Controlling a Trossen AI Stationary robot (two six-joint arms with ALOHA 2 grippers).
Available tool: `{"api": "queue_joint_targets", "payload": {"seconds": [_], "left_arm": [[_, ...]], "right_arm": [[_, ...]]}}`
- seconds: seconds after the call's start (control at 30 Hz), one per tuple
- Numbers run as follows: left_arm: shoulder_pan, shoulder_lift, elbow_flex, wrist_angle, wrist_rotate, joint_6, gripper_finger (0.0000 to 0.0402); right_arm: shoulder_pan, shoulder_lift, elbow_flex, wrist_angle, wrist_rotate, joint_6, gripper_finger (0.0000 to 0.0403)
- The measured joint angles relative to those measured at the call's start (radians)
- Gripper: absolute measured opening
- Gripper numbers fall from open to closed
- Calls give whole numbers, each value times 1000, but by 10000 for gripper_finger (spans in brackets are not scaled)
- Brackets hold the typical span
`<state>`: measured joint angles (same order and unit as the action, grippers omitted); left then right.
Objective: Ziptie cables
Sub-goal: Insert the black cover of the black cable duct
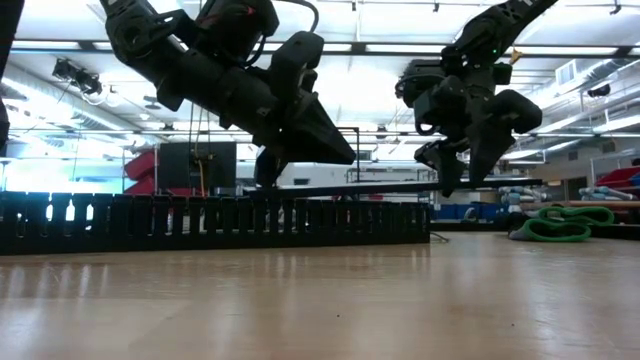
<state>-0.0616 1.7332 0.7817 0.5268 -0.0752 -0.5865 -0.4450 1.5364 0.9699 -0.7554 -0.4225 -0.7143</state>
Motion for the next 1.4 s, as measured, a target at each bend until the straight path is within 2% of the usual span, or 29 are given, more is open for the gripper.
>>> {"api": "queue_joint_targets", "payload": {"seconds": [0.83,1.1,1.4], "left_arm": [[0,0,0,-32,14,2,0],[0,0,0,-54,-30,-18,0],[0,0,0,-92,-31,-27,0]], "right_arm": [[0,0,0,4,3,10,229],[0,0,0,-2,3,14,229],[0,0,0,13,3,13,229]]}}
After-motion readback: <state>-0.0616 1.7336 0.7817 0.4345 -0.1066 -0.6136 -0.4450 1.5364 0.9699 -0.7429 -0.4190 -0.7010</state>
